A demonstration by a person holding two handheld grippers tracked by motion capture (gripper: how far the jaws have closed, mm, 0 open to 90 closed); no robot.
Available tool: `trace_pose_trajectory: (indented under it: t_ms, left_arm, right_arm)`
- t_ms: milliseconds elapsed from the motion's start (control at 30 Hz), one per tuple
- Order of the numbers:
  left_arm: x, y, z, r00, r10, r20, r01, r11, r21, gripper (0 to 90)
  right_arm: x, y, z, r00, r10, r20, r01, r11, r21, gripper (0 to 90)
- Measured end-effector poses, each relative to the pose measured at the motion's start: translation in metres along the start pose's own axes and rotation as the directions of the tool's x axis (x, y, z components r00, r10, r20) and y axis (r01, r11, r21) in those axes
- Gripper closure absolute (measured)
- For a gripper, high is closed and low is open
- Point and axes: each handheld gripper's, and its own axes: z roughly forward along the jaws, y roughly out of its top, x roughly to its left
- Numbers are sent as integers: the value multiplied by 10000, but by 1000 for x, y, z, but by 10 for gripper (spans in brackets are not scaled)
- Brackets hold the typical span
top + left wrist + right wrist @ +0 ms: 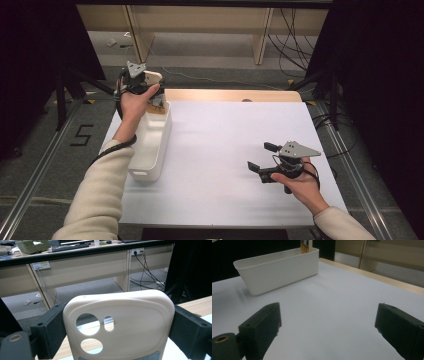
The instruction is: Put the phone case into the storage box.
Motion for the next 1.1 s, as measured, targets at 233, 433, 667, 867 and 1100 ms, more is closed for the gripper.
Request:
trace_pose_trajectory:
  t_ms: [233,433,667,867,1100]
  left_arm:
    - [1,0,2,10000,7,-18,-7,10000,56,100]
    - [1,0,4,10000,-51,-1,51,10000,74,99]
    - [3,-1,7,10000,-4,-61,6,9998,206,99]
    - [4,-3,10,10000,43,-12,-42,9997,221,98]
    - [3,-5,13,10000,42,16,-43,9996,288,98]
  right_arm:
    - [0,0,0,10000,-5,4,5,10000,47,78]
    - [0,0,0,10000,-7,7,7,10000,50,78]
    - [0,0,0,10000,-17,-21,17,10000,28,78]
    - [0,0,0,10000,-24,-16,24,10000,48,78]
    - [0,0,0,10000,-19,-32,19,10000,29,78]
